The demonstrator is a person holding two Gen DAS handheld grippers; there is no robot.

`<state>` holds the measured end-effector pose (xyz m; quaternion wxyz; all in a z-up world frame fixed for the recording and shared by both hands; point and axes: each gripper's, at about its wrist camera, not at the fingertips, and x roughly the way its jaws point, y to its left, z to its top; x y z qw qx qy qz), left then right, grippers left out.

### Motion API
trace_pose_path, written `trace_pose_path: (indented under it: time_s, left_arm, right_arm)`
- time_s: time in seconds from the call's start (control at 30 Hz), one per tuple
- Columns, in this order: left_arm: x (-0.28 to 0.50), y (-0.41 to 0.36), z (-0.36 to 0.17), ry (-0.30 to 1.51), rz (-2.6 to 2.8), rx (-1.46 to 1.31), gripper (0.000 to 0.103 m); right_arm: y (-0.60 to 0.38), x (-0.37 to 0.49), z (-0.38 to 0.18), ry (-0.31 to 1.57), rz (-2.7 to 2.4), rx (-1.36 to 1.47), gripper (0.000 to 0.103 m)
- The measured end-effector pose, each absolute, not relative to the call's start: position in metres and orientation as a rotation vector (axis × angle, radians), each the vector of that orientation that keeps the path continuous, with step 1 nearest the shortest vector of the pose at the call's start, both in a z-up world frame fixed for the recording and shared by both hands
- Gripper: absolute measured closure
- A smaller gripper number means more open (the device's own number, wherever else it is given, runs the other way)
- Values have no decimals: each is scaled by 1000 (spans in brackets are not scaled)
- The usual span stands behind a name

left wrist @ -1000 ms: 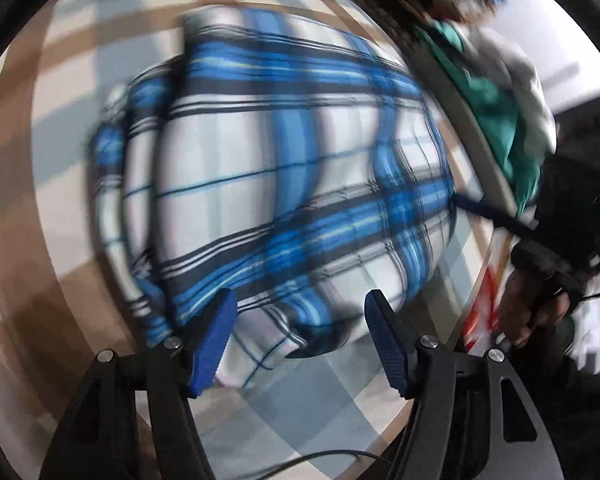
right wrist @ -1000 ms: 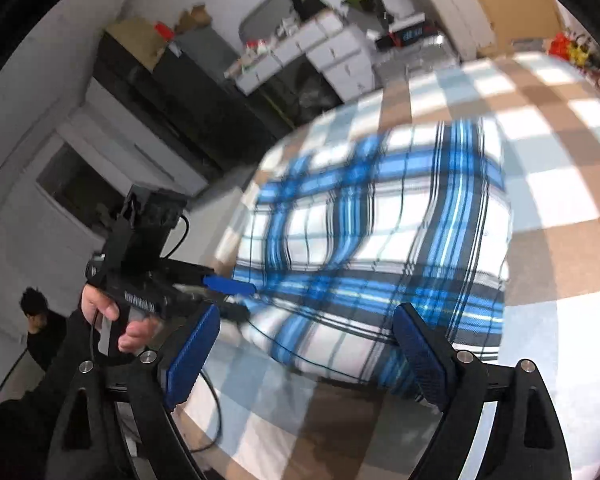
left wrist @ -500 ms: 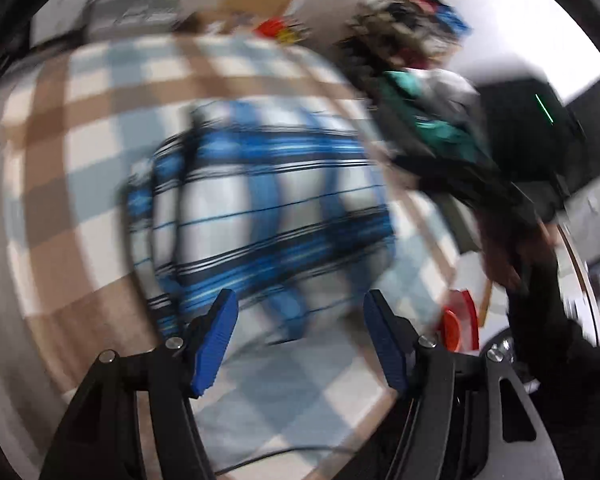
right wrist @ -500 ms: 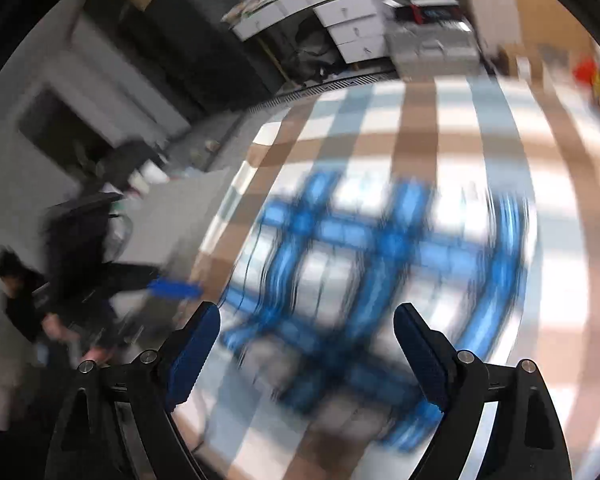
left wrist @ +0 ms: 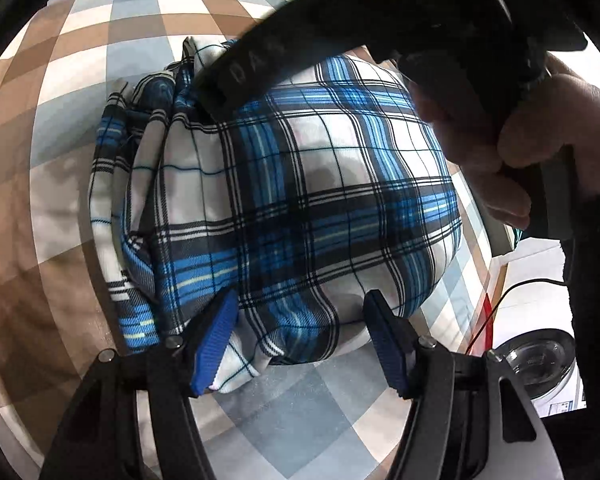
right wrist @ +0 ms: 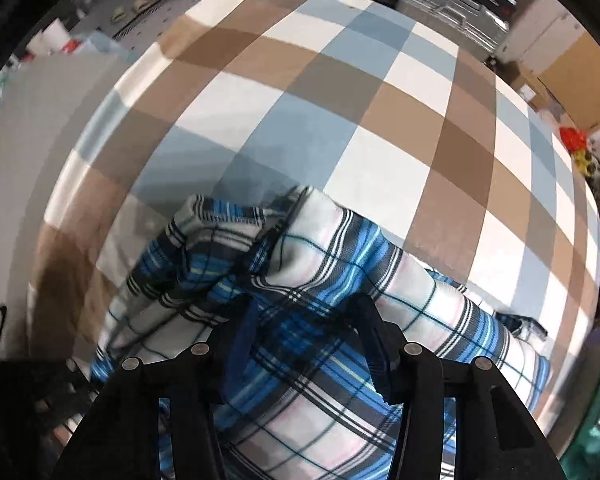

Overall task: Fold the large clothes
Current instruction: 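Press the folded shirt bundle flat with both grippers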

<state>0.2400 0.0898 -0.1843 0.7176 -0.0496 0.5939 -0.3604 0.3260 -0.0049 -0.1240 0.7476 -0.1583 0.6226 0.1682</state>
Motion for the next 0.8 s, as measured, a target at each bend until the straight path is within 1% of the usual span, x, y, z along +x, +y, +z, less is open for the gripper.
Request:
trace_pose_path:
  time_s: [0.07,0.13,0.2,0.3,0.4,0.5,0.57,0.63,0.73,0.8]
  left_arm:
    - [235,90,-177,1320,-779,-98,43]
    - [230,88,-164,1286,-761,-91,43]
    - [227,90,-152,1229,-785,-126,43]
    - [230,92,-148,1197,-761,-210,43]
    - [241,93,-163,1215,-660,-267,43]
    - [245,87,-181,1259,-639,-265,43]
    - [246,84,-183,1260,-627,-263,43]
    - [247,85,-183,1264,-611,-265,43]
    - [246,78,-183,1259,-597,-238,43]
    - [243,76,-177,1254,-593,-185,43]
  right_arm:
    - [-18,324,-114,1352,407,-263,53]
    - [-49,314,-93,1306,468,-126,53]
    - [-83,293,-72,1238,494,-70,44]
    - [-130,259,-55,1159,482,-76,44]
    - [-152,245,-64,1207,460,-120,44]
    - [-153,242,-103,1317,427,-202,46]
    - [-143,235,-123,1280,414,-298,45]
    - [-145,232,-122,1242,402,-287,44]
    - [-155,231,-117,1239,408,-235,44]
    - [-159,220,-100,1222,411,-218,47]
